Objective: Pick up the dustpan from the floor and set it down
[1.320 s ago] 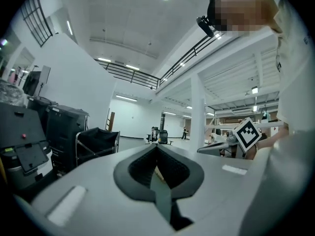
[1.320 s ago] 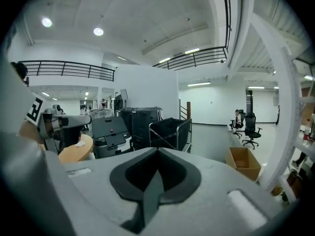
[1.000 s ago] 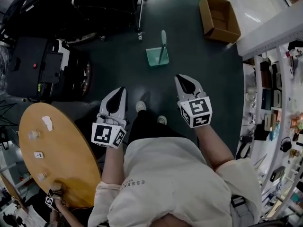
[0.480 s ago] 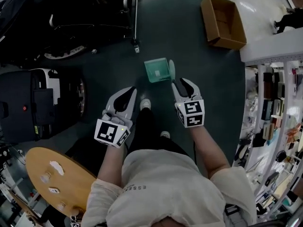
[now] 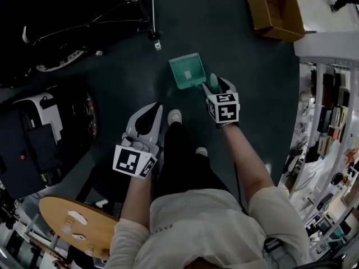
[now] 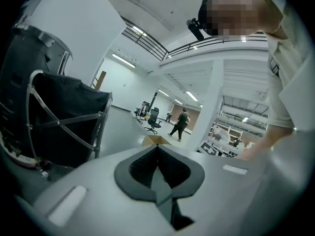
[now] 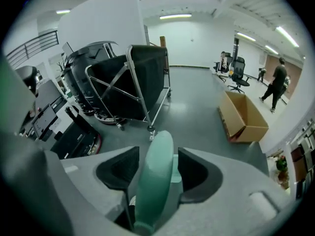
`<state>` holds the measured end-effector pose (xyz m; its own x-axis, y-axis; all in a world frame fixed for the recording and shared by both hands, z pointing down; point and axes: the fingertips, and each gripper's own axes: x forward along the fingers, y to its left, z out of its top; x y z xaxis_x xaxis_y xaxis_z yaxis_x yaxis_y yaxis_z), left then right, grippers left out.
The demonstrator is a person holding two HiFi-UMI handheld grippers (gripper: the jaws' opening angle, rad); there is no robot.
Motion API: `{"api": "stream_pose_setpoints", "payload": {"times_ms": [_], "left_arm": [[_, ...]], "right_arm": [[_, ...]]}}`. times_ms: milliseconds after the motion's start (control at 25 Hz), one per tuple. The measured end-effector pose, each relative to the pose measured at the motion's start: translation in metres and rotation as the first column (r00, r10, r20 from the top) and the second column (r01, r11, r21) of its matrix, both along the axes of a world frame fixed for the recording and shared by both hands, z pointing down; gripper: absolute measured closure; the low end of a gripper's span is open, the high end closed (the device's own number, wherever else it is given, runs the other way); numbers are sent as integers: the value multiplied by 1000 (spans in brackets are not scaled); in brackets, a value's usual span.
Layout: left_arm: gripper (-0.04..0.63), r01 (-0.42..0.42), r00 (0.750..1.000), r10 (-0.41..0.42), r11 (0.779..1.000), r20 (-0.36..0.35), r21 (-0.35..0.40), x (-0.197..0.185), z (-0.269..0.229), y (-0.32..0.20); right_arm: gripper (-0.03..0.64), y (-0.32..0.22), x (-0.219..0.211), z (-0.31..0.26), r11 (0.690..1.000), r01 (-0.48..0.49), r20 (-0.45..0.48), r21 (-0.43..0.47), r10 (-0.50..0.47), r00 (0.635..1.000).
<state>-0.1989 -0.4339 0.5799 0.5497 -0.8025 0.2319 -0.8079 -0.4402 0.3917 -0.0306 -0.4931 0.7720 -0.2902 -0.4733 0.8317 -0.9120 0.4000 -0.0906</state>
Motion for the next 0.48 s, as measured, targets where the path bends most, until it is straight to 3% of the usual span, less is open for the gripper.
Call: {"api": "stream_pose_setpoints", "payload": {"times_ms": [120, 160, 200, 240, 480], "left_arm": [[578, -39, 999, 38, 999, -19, -28, 5, 11, 5], [578, -51, 999, 51, 998, -18, -34, 8, 13, 7], [578, -62, 998, 61, 997, -19, -38, 11, 14, 9], [578, -72, 997, 71, 997, -21, -40, 13, 14, 10], [578, -90, 996, 90, 996, -14, -26, 13, -6, 18]], "right_arm": [[396, -2, -11, 24, 998, 19, 5, -67, -19, 1000], [448, 0, -10, 29, 996, 18, 5, -91, -18, 1000], [564, 1, -8, 32, 994, 15, 7, -107, -14, 1000], [598, 1, -7, 33, 994, 12, 11, -113, -10, 1000], [609, 14, 1, 1, 996, -2, 33, -90, 5, 999]]}}
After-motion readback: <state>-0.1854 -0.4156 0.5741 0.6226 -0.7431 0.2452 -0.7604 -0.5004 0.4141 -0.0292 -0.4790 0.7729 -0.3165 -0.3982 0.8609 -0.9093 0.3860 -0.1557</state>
